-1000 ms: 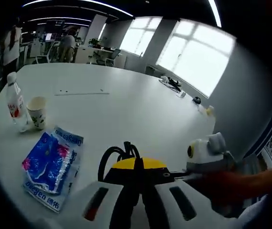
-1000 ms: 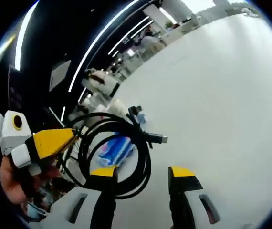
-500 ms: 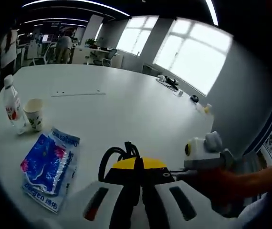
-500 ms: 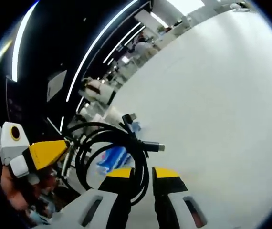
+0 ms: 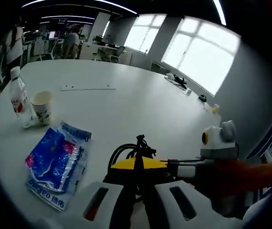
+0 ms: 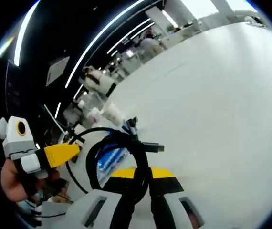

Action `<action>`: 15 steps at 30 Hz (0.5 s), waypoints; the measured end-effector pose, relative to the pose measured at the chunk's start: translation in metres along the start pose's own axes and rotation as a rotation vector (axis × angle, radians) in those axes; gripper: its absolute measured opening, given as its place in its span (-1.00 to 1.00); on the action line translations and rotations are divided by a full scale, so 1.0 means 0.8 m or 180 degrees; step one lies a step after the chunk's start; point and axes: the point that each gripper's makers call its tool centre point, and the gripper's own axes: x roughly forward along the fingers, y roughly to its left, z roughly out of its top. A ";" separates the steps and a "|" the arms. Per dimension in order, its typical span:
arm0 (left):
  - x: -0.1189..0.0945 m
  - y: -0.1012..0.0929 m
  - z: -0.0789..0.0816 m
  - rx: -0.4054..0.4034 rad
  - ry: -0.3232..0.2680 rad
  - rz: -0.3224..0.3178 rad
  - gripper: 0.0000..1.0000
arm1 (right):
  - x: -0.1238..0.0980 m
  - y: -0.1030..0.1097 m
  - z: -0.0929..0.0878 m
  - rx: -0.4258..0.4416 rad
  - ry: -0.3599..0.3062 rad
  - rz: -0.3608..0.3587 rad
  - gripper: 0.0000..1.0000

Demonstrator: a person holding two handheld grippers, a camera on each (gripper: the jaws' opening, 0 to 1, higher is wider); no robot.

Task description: Arrange the tabletop items into an orderly group along one side of the table until the central work area is clear of visible clutter.

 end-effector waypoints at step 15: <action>0.027 0.025 -0.028 -0.0188 0.0240 0.0223 -1.00 | 0.010 -0.017 0.025 -0.0644 0.0333 -0.0083 -0.90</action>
